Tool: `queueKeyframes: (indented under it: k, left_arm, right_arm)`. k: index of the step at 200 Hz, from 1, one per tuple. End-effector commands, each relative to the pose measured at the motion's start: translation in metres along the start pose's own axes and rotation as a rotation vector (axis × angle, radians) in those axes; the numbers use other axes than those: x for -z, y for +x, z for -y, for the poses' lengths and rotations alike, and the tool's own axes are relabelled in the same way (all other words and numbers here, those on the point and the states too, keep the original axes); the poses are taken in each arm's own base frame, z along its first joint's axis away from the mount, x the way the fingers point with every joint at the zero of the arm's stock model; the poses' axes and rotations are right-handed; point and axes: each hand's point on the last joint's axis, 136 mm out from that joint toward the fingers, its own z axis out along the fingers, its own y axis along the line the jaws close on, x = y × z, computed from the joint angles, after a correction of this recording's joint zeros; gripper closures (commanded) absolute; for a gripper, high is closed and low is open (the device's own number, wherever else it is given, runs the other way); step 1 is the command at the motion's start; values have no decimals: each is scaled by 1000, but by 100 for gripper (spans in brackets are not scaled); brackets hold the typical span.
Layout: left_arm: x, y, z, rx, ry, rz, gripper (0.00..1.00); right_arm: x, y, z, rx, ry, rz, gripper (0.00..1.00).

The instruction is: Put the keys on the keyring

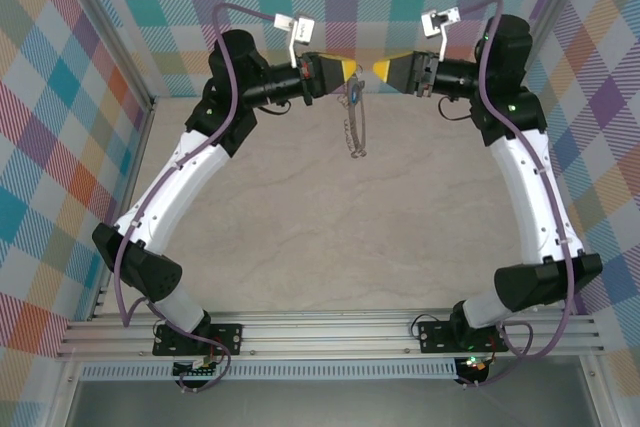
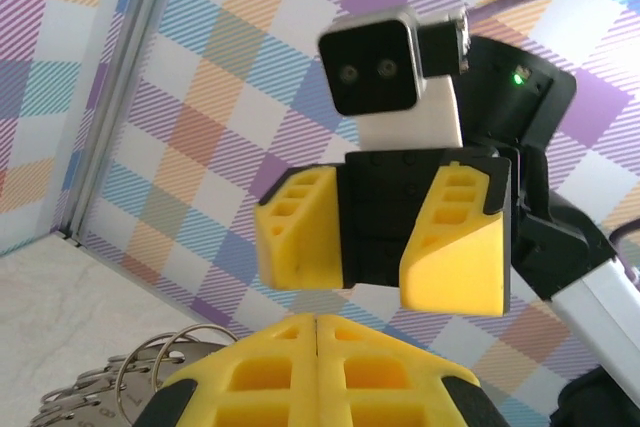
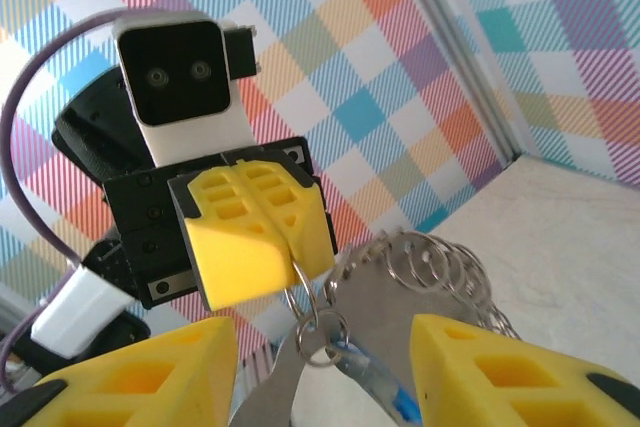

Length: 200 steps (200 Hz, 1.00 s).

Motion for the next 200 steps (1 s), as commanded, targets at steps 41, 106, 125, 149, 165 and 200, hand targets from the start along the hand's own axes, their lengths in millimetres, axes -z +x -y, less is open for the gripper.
queueKeyframes:
  k: [41, 106, 125, 149, 165, 200]
  left_arm:
    - [10, -51, 39, -42, 98, 191, 100]
    - [4, -53, 41, -11, 144, 194, 100]
    - [3, -52, 40, -7, 149, 191, 100]
    - [2, -52, 39, -3, 148, 191, 100]
    - [1, -51, 37, -1, 144, 191, 100]
    - [0, -51, 35, 1, 139, 195, 100]
  right_arm:
    - [4, -3, -1, 2, -32, 92, 50]
    - [-11, -8, -13, 15, -104, 88, 45]
    - [-18, -8, -18, 19, -126, 78, 45]
    - [-26, -9, -25, 30, -155, 67, 46]
    - [-29, -8, -31, 35, -172, 57, 52]
    - [-32, -3, -31, 23, -171, 45, 82]
